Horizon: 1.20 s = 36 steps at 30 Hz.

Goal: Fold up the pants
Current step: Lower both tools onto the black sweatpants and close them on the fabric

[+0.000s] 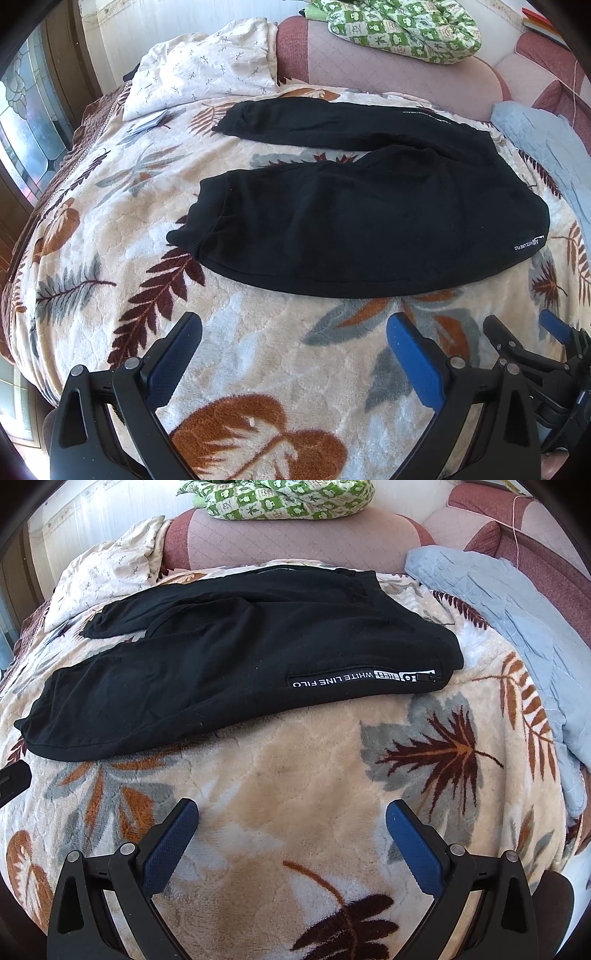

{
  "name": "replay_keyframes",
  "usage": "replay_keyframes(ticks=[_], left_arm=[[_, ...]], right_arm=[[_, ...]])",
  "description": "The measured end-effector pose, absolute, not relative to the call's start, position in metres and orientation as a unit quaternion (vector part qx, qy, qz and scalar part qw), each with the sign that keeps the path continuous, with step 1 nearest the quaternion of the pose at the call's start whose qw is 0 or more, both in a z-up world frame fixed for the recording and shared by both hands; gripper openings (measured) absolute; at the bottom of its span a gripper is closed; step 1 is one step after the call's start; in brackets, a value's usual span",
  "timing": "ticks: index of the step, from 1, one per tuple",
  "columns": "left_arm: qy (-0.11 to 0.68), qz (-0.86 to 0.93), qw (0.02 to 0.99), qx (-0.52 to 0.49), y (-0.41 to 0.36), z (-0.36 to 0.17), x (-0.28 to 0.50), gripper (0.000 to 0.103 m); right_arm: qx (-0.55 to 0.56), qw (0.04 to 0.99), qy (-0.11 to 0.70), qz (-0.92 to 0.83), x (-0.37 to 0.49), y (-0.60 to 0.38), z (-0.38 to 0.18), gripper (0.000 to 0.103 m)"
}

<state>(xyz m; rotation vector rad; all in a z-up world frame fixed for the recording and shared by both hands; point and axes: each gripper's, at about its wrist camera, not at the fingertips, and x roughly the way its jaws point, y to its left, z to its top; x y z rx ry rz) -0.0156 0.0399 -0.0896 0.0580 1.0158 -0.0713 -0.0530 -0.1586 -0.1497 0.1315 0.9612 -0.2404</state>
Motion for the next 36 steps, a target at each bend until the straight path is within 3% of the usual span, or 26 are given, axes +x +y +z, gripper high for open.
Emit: replay_keyframes(ticks=[13, 18, 27, 31, 36], left_arm=[[0.492, -0.036, 0.870, 0.021, 0.045, -0.091, -0.006, 0.100], [0.462, -0.044, 0.886, 0.020, 0.058, -0.064, 0.017, 0.100], [0.439, -0.055, 0.897, -0.010, 0.103, -0.040, 0.134, 0.100], [0.439, -0.063, 0.896, -0.004, 0.110, -0.047, 0.187, 0.100], [0.463, -0.081, 0.882, -0.039, 0.122, -0.070, 0.256, 0.100]], right_arm=[[0.057, 0.881, 0.454, -0.115, -0.047, -0.162, -0.147, 0.103], [0.047, 0.896, 0.430, -0.098, -0.033, -0.170, -0.122, 0.103], [0.052, 0.911, 0.402, -0.075, 0.069, -0.246, -0.073, 0.103], [0.038, 0.914, 0.400, -0.060, 0.111, -0.265, -0.071, 0.103], [0.120, 0.890, 0.439, -0.033, 0.174, -0.308, -0.089, 0.103]])
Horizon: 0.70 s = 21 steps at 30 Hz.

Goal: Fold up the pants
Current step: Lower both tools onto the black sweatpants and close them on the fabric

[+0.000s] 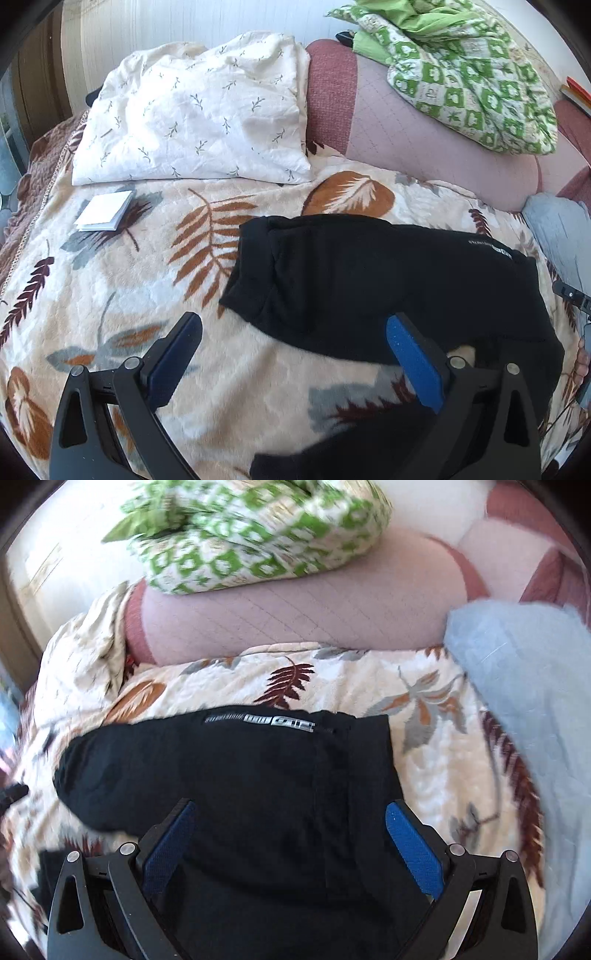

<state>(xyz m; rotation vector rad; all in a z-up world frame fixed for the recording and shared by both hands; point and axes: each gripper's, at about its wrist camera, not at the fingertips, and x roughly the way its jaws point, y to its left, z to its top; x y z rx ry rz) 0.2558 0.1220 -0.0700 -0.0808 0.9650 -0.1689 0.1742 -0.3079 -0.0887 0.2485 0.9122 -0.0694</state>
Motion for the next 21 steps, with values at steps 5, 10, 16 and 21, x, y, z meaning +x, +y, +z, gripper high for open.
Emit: replay_keyframes(ticks=[5, 10, 16, 21], left_arm=[[0.472, -0.098, 0.873, -0.067, 0.127, -0.084, 0.308, 0.100], [0.491, -0.098, 0.859, -0.101, 0.138, -0.110, 0.347, 0.100], [0.510, -0.116, 0.841, -0.138, 0.143, -0.132, 0.371, 0.100], [0.510, -0.127, 0.843, -0.116, 0.134, -0.134, 0.378, 0.100]], right_arm=[[0.139, 0.877, 0.458, -0.030, 0.236, -0.336, -0.106, 0.102], [0.115, 0.872, 0.476, 0.001, 0.289, -0.337, -0.117, 0.101], [0.101, 0.852, 0.510, 0.056, 0.333, -0.317, -0.142, 0.096], [0.081, 0.838, 0.532, 0.088, 0.342, -0.300, -0.162, 0.094]])
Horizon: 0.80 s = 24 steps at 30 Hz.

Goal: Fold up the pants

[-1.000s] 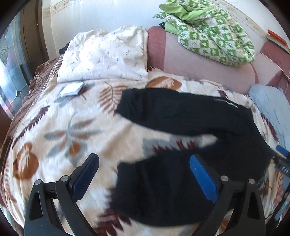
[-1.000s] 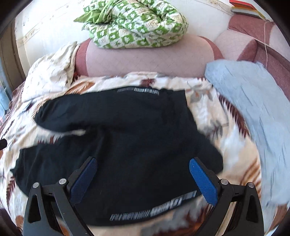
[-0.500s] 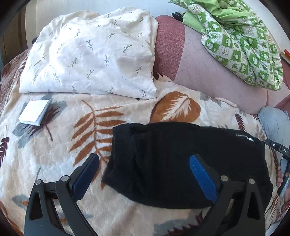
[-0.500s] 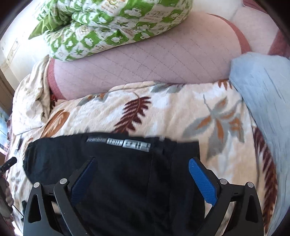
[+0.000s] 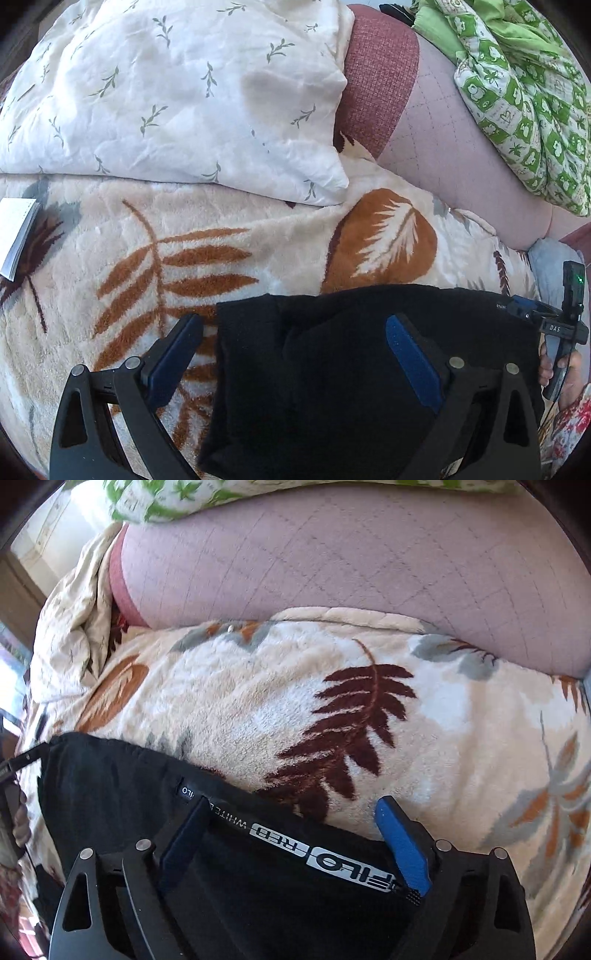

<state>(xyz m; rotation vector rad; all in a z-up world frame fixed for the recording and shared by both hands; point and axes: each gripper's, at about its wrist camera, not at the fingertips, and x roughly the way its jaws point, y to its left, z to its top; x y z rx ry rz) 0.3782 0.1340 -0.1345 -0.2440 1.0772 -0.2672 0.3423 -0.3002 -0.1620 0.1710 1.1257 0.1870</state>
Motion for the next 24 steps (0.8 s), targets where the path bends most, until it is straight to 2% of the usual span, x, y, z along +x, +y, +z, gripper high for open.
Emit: replay_keyframes(ticks=[2, 3, 4, 5, 7, 8, 11, 13, 15, 18, 24], left_arm=[[0.511, -0.138, 0.841, -0.110, 0.130, -0.134, 0.379, 0.095], [0.512, -0.141, 0.841, -0.102, 0.126, -0.133, 0.378, 0.074], [0.516, -0.138, 0.841, -0.092, 0.124, -0.133, 0.378, 0.038], [0.523, -0.128, 0.839, -0.080, 0.121, -0.135, 0.378, 0.026], [0.523, -0.130, 0.840, -0.071, 0.117, -0.134, 0.377, 0.018], [0.523, -0.134, 0.839, -0.068, 0.114, -0.134, 0.377, 0.016], [0.518, -0.125, 0.844, -0.053, 0.108, -0.129, 0.374, 0.015], [0.512, -0.118, 0.850, -0.043, 0.104, -0.123, 0.371, 0.015], [0.501, -0.115, 0.857, -0.036, 0.101, -0.114, 0.365, 0.014], [0.486, -0.114, 0.866, -0.031, 0.096, -0.098, 0.357, 0.014], [0.452, -0.121, 0.883, -0.028, 0.095, -0.060, 0.325, 0.014]], right_arm=[[0.084, 0.837, 0.532, 0.101, 0.341, -0.298, -0.161, 0.094], [0.083, 0.836, 0.532, 0.104, 0.341, -0.298, -0.160, 0.094], [0.075, 0.835, 0.534, 0.107, 0.342, -0.296, -0.160, 0.094], [0.064, 0.834, 0.537, 0.109, 0.341, -0.294, -0.161, 0.094], [0.034, 0.835, 0.539, 0.108, 0.341, -0.287, -0.162, 0.091], [0.020, 0.835, 0.539, 0.106, 0.340, -0.284, -0.163, 0.088], [0.010, 0.839, 0.532, 0.114, 0.334, -0.282, -0.158, 0.068], [0.015, 0.837, 0.532, 0.125, 0.329, -0.281, -0.153, 0.037], [0.013, 0.840, 0.529, 0.121, 0.325, -0.281, -0.144, 0.021], [0.004, 0.845, 0.522, 0.113, 0.317, -0.278, -0.134, 0.012], [-0.015, 0.860, 0.502, 0.091, 0.289, -0.268, -0.109, 0.010]])
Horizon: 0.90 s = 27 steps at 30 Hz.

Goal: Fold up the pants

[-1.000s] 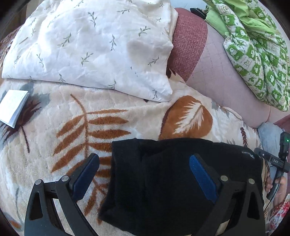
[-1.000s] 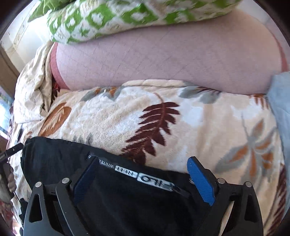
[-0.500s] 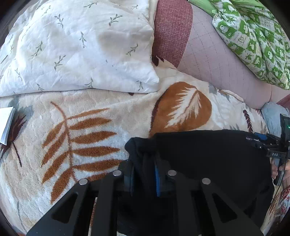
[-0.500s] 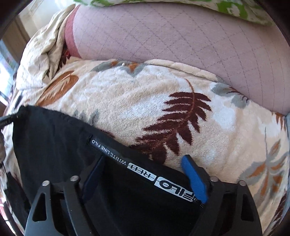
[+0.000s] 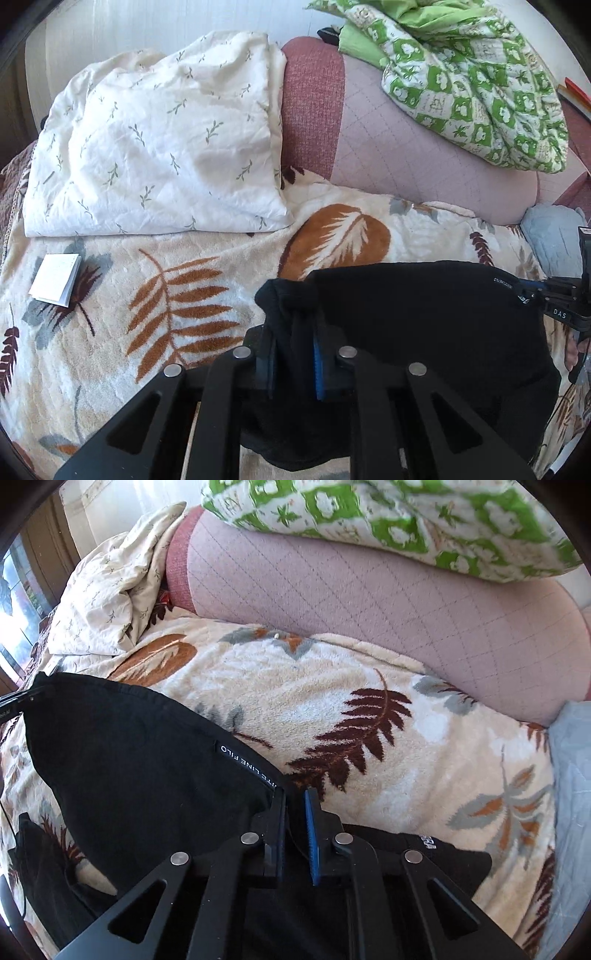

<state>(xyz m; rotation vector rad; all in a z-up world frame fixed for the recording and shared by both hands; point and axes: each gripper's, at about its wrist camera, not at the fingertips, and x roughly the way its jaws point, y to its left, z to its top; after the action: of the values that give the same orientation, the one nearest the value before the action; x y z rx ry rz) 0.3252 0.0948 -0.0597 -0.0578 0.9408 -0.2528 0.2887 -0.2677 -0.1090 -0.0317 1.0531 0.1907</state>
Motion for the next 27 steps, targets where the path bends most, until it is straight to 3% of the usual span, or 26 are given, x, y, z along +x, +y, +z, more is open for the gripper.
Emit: replay_keyframes(ticks=[14, 23, 27], left_arm=[[0.363, -0.141, 0.921, 0.012, 0.099, 0.004, 0.183, 0.014], [0.341, -0.133, 0.927, 0.079, 0.096, -0.027, 0.082, 0.017], [0.360, -0.137, 0.919, 0.081, 0.106, -0.057, 0.040, 0.027]], right_arm=[[-0.007, 0.893, 0.446, 0.059, 0.161, -0.259, -0.050, 0.010], [-0.017, 0.881, 0.468, 0.072, 0.063, -0.243, -0.084, 0.010], [-0.022, 0.864, 0.497, 0.080, 0.025, -0.239, -0.119, 0.011]])
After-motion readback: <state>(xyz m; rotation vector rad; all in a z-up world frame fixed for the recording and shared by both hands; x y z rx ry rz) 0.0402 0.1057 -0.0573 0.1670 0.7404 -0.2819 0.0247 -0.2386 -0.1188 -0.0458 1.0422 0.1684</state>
